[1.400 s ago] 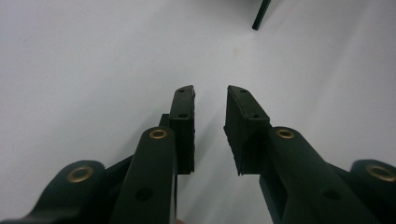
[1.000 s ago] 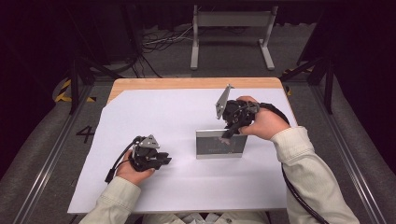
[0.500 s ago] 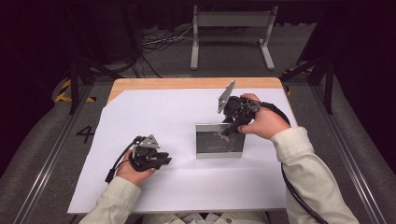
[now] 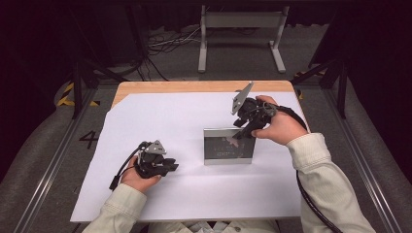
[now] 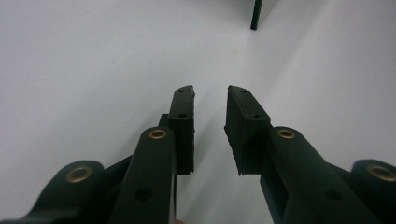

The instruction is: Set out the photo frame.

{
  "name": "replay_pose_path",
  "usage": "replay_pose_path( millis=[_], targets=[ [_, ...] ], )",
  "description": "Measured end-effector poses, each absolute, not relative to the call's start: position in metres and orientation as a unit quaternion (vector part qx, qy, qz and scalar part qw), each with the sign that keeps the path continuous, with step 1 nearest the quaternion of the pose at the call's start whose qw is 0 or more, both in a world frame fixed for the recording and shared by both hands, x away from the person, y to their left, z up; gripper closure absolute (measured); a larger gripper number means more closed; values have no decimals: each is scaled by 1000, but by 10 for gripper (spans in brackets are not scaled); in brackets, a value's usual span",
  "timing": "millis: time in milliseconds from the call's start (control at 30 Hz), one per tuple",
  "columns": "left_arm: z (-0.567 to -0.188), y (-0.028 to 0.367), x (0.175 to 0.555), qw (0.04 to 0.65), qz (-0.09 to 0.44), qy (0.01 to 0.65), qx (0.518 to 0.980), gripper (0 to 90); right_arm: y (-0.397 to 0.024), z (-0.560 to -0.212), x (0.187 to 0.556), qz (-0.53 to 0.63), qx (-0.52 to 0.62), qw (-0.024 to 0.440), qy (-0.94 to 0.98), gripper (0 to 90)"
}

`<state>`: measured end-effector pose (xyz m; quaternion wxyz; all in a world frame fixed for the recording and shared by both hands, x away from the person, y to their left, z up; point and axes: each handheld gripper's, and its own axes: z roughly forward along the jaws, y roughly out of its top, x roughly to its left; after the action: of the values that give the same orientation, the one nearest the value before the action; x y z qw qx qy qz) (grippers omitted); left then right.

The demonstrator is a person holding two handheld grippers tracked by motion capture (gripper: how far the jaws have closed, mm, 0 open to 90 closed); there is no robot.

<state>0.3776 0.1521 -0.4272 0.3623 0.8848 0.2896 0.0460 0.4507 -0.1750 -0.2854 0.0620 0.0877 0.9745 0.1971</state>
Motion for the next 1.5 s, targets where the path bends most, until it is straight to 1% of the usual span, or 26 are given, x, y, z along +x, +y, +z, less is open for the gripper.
replay_pose_path(
  millis=[333, 900, 1500],
  targets=[
    [-428, 151, 378, 361, 46, 290, 885, 729, -196, -278, 446, 216, 104, 80, 968, 492],
    [-428, 149, 381, 363, 46, 289, 885, 726, -227, -273, 437, 228, 131, 96, 960, 478],
    [-428, 154, 384, 368, 56, 298, 879, 715, -263, -281, 426, 254, 167, 108, 947, 463]
  ],
)
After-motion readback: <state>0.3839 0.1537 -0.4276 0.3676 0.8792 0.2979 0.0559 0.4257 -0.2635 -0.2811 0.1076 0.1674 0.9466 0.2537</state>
